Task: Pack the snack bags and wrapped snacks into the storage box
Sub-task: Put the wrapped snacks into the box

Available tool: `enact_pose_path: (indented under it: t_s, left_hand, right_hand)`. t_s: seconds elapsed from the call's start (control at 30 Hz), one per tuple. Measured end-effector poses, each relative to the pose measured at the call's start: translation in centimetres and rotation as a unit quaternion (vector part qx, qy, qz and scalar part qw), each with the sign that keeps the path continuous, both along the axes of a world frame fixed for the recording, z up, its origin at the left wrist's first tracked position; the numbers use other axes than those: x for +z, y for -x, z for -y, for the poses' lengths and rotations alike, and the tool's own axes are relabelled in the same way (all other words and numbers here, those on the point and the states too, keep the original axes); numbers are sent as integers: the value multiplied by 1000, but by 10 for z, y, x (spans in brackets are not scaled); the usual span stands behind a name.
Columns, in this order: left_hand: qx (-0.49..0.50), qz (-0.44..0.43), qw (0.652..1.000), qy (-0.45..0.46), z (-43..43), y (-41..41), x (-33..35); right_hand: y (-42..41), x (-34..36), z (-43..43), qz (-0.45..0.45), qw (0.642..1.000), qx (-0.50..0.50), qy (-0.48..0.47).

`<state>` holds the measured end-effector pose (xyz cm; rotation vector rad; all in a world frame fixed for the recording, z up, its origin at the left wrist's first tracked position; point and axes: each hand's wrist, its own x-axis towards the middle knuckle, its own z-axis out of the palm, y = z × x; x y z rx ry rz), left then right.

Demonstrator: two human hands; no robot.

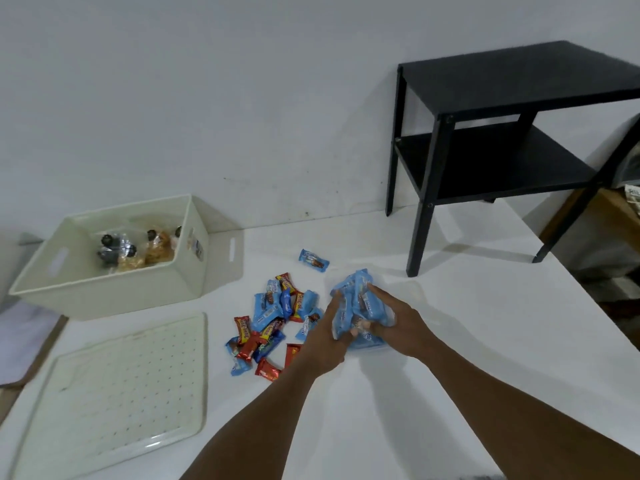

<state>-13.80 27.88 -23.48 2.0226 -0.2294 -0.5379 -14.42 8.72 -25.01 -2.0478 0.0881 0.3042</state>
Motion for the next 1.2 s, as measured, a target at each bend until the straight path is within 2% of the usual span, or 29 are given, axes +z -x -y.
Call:
enact_pose_path:
  t_s: [0.27, 0.47, 0.77, 0.9, 1.2]
  left_hand:
    - [102, 65, 993, -4, -146, -38, 69]
    - [198, 26, 980, 23, -283, -68, 106]
    - [229, 47, 972, -1, -484, -160, 132]
    - [213, 37, 976, -10, -522, -198, 129]
    - [135, 6, 991, -21, -517, -259, 89]
  right_hand:
    - [-77, 62, -139, 91, 991, 97, 10]
    - [-135, 100, -281, 126, 979, 160, 6]
    - [-228, 126, -490, 169, 974, 153, 1]
    - [-254, 120, -529, 165, 978, 127, -4]
    - [-297, 80, -522, 118, 991, 56, 24]
